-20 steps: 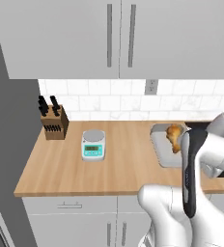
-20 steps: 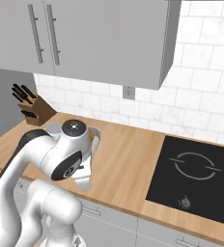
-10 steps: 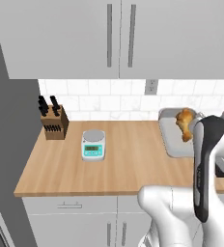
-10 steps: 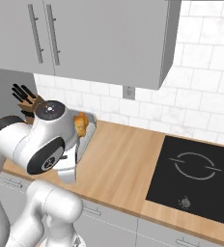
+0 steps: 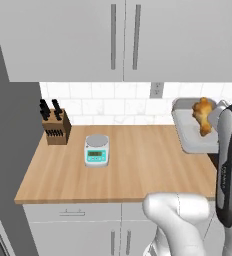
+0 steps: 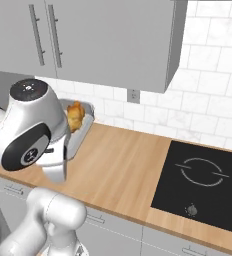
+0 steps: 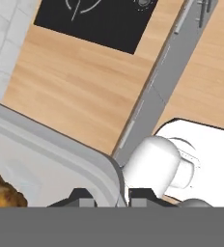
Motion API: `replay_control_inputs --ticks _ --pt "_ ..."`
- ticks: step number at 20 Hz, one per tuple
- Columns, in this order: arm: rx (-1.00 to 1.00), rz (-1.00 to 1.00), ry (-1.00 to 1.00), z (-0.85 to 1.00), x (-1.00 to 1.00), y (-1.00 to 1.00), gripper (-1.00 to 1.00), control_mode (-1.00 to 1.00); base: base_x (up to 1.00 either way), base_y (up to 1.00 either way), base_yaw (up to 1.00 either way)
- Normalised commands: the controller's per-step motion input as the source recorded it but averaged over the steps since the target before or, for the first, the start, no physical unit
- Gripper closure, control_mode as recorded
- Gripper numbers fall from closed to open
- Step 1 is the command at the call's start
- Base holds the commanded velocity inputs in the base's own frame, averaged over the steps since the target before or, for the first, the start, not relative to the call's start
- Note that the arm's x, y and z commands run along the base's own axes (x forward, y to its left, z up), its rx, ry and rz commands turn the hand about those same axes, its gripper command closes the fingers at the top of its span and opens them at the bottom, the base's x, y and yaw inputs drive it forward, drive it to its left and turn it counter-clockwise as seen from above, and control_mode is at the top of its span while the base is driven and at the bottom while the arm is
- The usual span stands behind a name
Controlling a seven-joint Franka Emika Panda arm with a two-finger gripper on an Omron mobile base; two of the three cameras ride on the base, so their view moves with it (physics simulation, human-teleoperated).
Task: Take the meat container that has the chicken drumstick and place it on the second highest rack of the freezer. Then take the vegetable container that has the sweet potato and lime and place it on the highest rack of the freezer.
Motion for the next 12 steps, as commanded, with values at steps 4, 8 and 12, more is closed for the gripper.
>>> replay_control_inputs --ticks 4,8,12 --pt "0.00 0.00 -0.06 0.01 -0.18 0.12 1.00 1.00 -0.42 0.01 0.00" --pt "0.00 0.00 0.00 0.00 0.00 0.00 1.00 1.00 -1.00 0.62 0.08" --pt "0.00 0.00 0.00 0.00 0.00 0.00 1.00 1.00 -0.99 1.00 0.10"
